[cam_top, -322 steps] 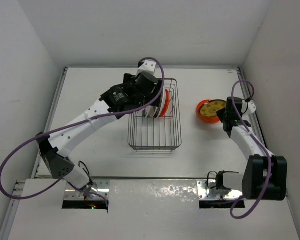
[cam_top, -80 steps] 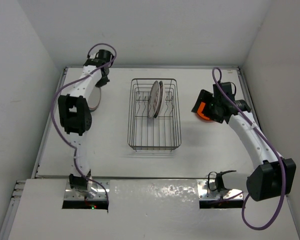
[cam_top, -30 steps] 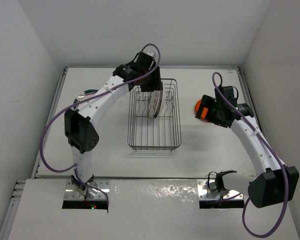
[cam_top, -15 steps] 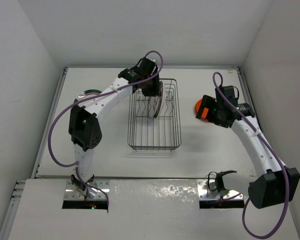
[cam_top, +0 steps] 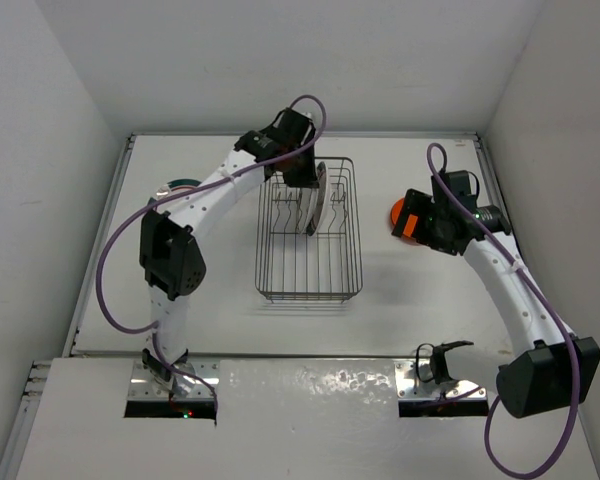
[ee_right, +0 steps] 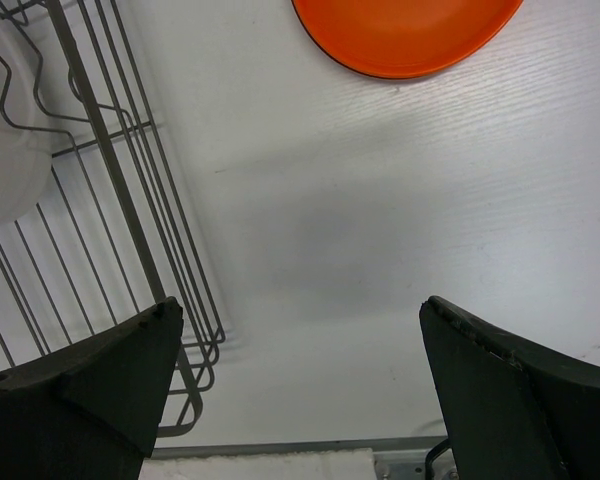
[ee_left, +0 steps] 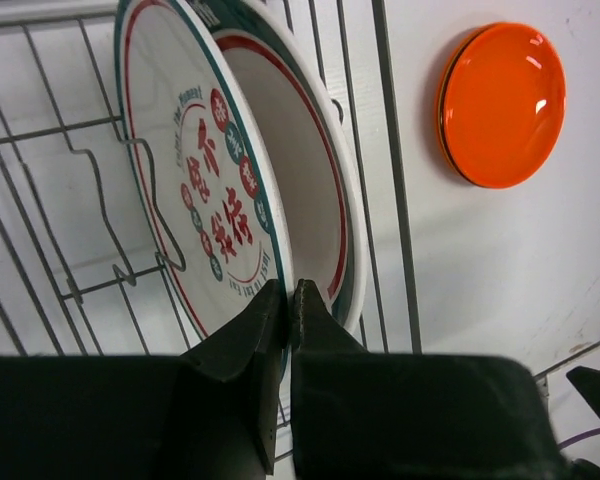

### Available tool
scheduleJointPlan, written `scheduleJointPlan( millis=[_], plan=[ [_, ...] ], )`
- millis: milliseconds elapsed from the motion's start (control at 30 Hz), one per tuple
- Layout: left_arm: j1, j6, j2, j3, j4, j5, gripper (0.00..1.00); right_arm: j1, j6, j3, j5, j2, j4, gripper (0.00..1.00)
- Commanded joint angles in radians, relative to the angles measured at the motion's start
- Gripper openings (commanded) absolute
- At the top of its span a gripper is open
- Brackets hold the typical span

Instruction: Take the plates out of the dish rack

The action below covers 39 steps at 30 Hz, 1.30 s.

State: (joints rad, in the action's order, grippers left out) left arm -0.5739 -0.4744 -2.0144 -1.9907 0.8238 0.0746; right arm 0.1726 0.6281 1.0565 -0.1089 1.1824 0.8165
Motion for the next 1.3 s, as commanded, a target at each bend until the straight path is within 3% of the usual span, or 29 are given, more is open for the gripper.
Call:
scheduleJointPlan(
  millis=[0, 300, 433, 667, 833, 1267],
  plan=[
    [0.011, 0.017, 0.049, -0.12, 0.02, -0.085, 0.0, 0.004, 0.009, 0.045, -0.015, -0.026, -0.01, 0.99],
    [0.12, 0.01, 0.221, -0.125, -0.052, -0.194, 0.0, 0.005, 0.013, 0.045, -0.015, -0.029, -0.013, 0.99],
    [0.181, 0.002, 0.27, -0.138, -0.057, -0.344, 0.0, 0.005, 0.012, 0.05, -0.011, -0.027, -0.014, 0.99],
    [0.327, -0.015, 0.162, -0.195, 0.138, -0.568, 0.0, 0.004, 0.015, 0.045, 0.006, -0.029, -0.023, 0.99],
    [0.445, 0.003, 0.017, -0.172, 0.193, -0.544, 0.0, 0.005, 0.015, 0.04, 0.021, -0.032, -0.031, 0.99],
    [0.48, 0.082, -0.158, -0.122, 0.129, -0.569, 0.0, 0.004, -0.001, 0.039, 0.04, -0.021, -0.036, 0.99]
  ],
)
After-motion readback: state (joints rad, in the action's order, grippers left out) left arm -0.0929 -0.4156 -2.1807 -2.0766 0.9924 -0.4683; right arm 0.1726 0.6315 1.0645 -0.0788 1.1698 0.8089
